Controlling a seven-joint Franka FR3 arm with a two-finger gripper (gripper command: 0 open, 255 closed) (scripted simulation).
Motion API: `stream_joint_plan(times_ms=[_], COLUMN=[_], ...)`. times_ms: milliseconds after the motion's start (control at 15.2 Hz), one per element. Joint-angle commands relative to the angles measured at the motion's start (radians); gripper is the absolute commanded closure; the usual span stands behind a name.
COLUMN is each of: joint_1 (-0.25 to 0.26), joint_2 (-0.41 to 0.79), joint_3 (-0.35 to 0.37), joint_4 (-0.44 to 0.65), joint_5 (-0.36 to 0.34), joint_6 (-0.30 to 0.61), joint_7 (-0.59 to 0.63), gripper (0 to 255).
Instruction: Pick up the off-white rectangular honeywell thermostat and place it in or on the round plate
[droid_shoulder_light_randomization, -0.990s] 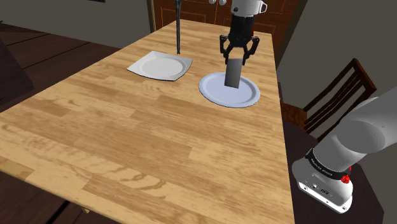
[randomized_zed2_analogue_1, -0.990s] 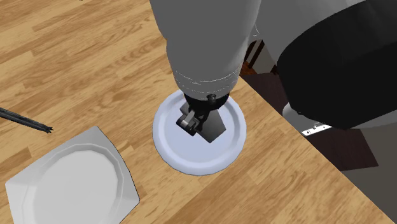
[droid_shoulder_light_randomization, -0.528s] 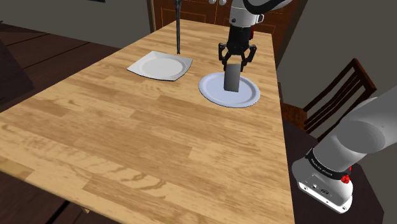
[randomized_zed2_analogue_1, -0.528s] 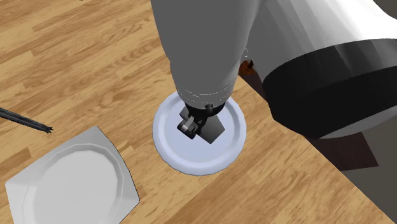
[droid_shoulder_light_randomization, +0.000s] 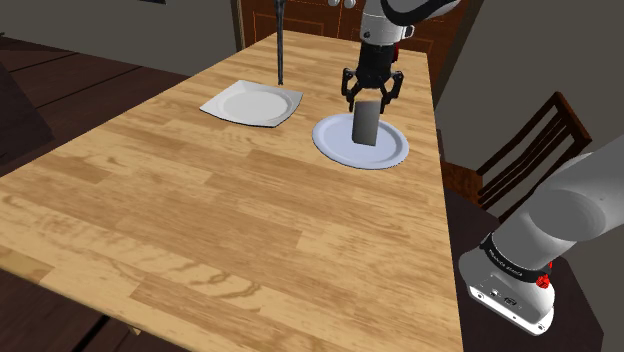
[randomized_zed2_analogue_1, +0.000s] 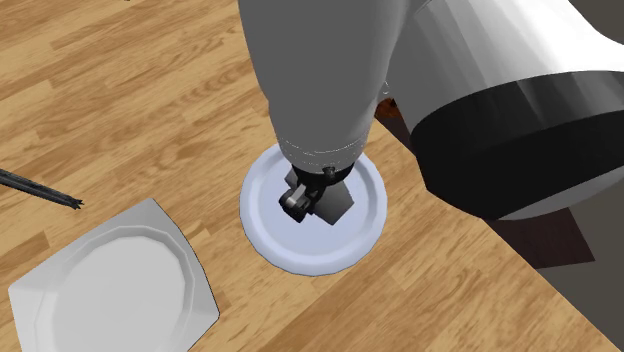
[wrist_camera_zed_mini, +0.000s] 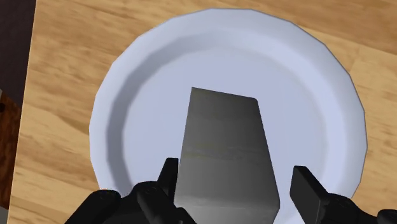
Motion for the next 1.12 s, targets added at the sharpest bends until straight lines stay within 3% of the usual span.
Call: stream_joint_plan(times_ms=[0,264,528,1056], joint_1=[0.0,0.001,-0.002,-0.002], joint_2=[0.003,0.002,-0.005,-0.005], joint_3=[0.0,0.002,-0.005,-0.005], joint_4=[-0.002,-0.004,0.116,0.116], joint_5=[0.0,0.001,-0.001,-0.001], joint_6=[0.0,0.002,-0.126,-0.126], joint_7=[-0.001,0.001,0.002,0.002], gripper=[0,0,0,0])
